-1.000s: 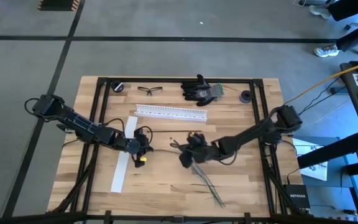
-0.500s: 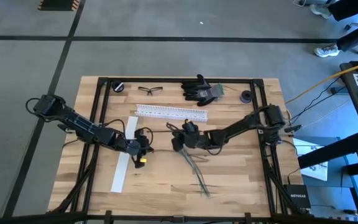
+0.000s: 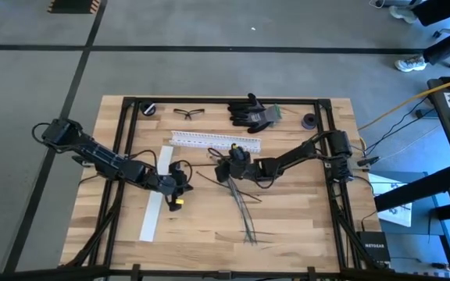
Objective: Ziptie cables
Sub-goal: Wrap the black zip tie on the cable
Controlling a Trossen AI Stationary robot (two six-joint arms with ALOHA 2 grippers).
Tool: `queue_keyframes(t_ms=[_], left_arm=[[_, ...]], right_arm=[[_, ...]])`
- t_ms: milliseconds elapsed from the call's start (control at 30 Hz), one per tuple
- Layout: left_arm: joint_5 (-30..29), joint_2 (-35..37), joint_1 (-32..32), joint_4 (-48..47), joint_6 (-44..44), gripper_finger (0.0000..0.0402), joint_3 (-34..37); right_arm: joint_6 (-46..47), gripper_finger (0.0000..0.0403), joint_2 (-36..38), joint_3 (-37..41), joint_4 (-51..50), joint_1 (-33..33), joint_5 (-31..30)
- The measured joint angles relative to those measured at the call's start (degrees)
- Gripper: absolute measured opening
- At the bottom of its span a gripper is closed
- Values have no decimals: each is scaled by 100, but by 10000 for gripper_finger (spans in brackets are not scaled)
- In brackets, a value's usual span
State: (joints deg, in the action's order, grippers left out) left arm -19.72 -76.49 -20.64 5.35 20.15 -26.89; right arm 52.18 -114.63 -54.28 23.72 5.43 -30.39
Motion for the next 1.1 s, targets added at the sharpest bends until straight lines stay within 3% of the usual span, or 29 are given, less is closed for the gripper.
queue_keyframes(t_ms=[300, 467, 600, 767, 933, 1100], left_arm=[[0, 0, 0, 0, 308, 0, 0], [1, 0, 2, -5, 495, 4, 0], [1, 0, 13, -16, 303, 38, 0], [2, 0, 208, 0, -534, 101, -1], [-1, 0, 626, -3, -1793, 153, -30], [-2, -69, 1078, 37, -2862, 171, -33]], right_arm=[[-1901, 178, 384, 4, -133, 16, 71], [-3028, 194, 1070, 0, -749, 18, 726], [-3363, 195, 1420, -3, -1511, 24, 1528], [-3556, 195, 1456, 18, -2237, 199, 1760], [-3571, 195, 1462, 274, -2102, 499, 1272], [-3474, 195, 1464, 336, -2041, 674, 883]])
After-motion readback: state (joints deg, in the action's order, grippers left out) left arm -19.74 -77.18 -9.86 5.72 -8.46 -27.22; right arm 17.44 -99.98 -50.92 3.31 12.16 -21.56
